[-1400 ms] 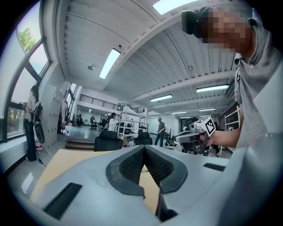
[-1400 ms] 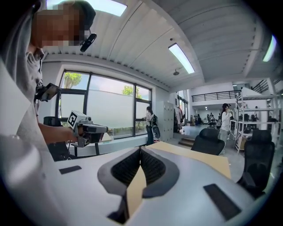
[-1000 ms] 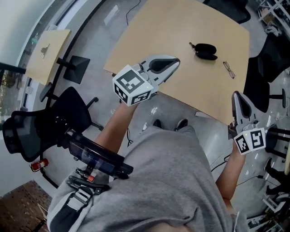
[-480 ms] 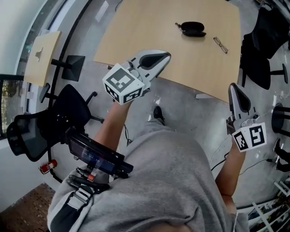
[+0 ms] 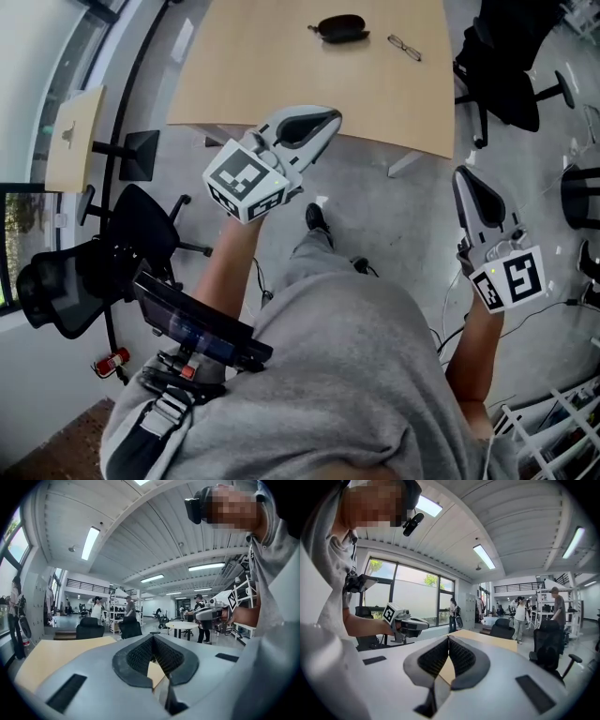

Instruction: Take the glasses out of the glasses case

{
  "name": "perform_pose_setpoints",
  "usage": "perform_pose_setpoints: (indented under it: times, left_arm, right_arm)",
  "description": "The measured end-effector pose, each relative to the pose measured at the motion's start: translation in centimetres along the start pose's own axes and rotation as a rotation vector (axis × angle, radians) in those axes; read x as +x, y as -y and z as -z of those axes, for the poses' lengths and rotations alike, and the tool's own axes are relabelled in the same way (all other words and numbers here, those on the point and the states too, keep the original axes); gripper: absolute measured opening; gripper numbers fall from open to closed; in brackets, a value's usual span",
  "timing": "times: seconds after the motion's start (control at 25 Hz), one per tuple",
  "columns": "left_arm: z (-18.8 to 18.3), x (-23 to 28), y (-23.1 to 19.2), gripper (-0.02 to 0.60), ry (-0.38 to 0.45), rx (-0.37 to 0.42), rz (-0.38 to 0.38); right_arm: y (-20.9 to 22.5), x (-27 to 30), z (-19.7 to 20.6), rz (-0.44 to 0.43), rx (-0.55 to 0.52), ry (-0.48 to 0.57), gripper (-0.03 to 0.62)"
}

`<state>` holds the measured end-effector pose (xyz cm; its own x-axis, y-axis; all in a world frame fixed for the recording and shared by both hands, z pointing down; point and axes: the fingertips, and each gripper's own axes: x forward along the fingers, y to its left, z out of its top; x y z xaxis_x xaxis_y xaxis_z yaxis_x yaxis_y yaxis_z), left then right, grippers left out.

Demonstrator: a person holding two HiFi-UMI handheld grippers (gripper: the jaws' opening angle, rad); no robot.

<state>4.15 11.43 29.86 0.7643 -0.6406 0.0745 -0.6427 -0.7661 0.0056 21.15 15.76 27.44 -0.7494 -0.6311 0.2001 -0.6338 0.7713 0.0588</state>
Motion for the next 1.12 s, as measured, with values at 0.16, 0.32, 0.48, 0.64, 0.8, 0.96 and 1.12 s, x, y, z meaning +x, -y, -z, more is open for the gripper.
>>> perform_pose_setpoints:
  times: [0.16,0.32,0.48,0.64,0.8,0.96,1.12]
  left_arm:
    - [-1.5,-0.1,5.2,0.005,0.0,0.07,0.002]
    - [-3.2,-2.1,9.5,0.005,0.011,0.133,-0.016]
    - [-4.1,-4.3,12.5,0.005,0.016,0.184,-0.045]
    - [-4.8,-6.7,14.0,0.005,0.027,0.203,-0.084]
    - [-5.9,-8.5,16.0,0.005,0.044,0.217,-0.121]
    - [-5.9,-9.6,17.0,0.005,0.056,0.222,-0.135]
    - [-5.8,-9.6,17.4,0.005,0.051,0.219,-0.138]
  right_arm:
    - [-1.4,-4.7,0.1,-0.006,-0.012,0.022,0.009]
    - [-3.7,-7.7,-0.5,-0.037,-0.04,0.05,0.009]
    - [-6.3,-9.3,-1.3,-0.082,-0.062,0.076,0.009]
    - [-9.0,-9.5,-2.1,-0.139,-0.089,0.092,0.009]
    - [-10.9,-10.6,-3.1,-0.178,-0.109,0.107,0.009]
    - [-12.1,-10.7,-2.9,-0.2,-0.117,0.109,0.009]
    - [-12.1,-10.6,-2.8,-0.21,-0.114,0.105,0.009]
